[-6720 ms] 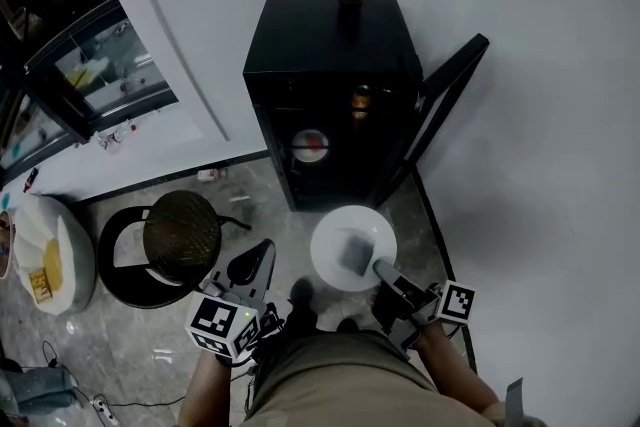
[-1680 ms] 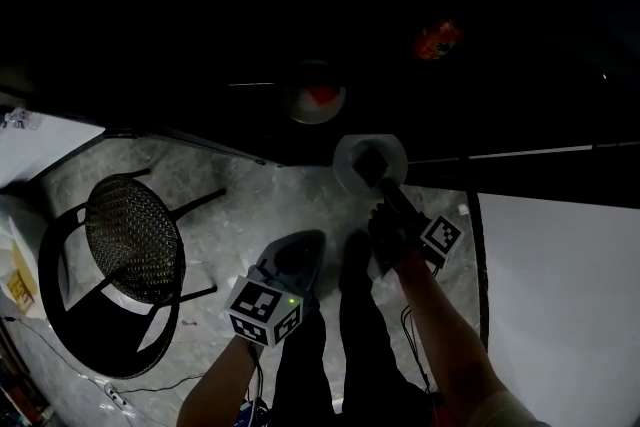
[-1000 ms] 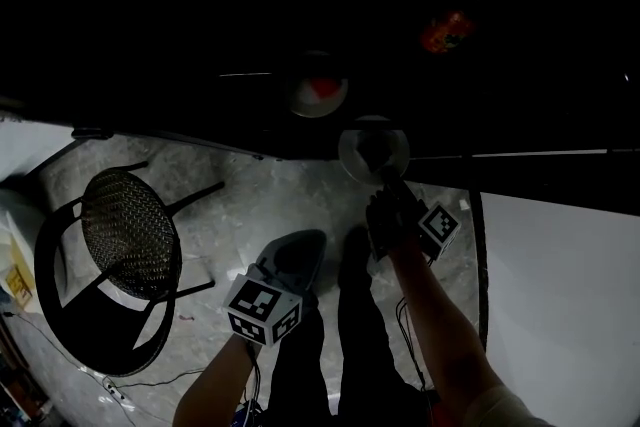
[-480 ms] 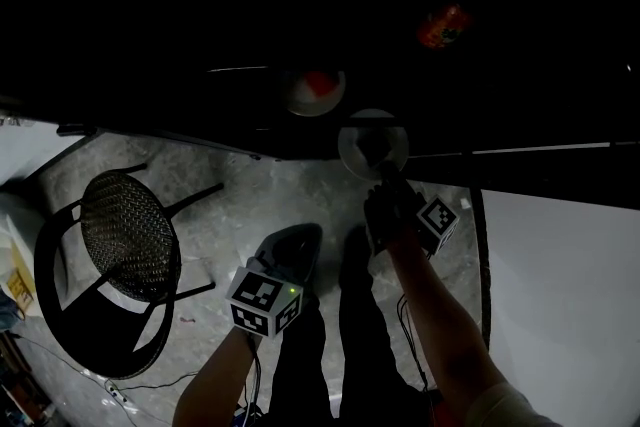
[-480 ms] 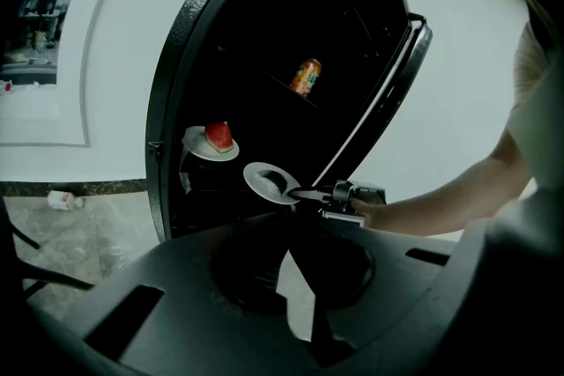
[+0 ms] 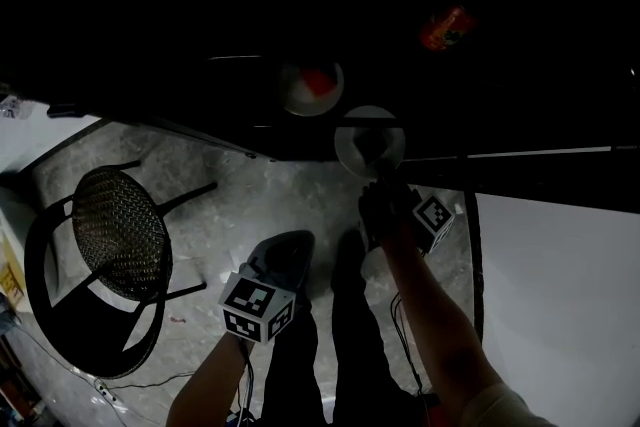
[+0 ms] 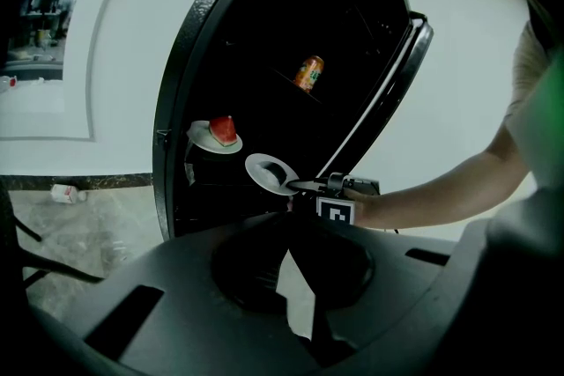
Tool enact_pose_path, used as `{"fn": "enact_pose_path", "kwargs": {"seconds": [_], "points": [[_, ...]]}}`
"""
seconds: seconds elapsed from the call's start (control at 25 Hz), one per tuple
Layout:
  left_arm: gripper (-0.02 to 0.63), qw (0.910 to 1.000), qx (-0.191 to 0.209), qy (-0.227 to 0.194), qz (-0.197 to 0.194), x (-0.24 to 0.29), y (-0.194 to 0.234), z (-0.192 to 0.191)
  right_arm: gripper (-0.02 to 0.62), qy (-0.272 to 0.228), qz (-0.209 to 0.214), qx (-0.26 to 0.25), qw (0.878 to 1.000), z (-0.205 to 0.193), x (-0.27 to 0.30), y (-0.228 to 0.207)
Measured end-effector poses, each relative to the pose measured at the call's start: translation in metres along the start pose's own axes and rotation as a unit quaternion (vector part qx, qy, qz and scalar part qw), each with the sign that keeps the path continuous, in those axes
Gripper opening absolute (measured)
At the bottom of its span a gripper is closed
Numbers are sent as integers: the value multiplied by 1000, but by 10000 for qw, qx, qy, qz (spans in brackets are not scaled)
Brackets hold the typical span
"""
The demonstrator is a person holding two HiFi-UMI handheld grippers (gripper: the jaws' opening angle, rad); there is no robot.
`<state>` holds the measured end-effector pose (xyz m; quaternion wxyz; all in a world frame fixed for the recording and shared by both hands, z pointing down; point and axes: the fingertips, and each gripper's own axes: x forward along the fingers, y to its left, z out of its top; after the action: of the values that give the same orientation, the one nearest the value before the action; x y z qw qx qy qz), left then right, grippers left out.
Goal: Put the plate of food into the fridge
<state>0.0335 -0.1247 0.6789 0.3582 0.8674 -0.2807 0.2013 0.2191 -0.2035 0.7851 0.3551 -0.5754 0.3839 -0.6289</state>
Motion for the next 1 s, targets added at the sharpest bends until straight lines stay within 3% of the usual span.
{"fn": "enact_pose_path", "kwargs": {"seconds": [0.4,0.6,0.84,1.0], "points": [[10,9999,-149,-76,-36,-4,1,-3,29,-116,78,94,9999,6,12,2],[11,9998,137,137,41,-6,3,-9,29,-80,143,12,9999,7,16,6],[10,9997,179,175,33,-4,2,-11,31,24,195,-115,9997,6,15,13],[10,9994,261,205,5,-4,0,-12,118,196,324,-261,9989,5,13,15]]}}
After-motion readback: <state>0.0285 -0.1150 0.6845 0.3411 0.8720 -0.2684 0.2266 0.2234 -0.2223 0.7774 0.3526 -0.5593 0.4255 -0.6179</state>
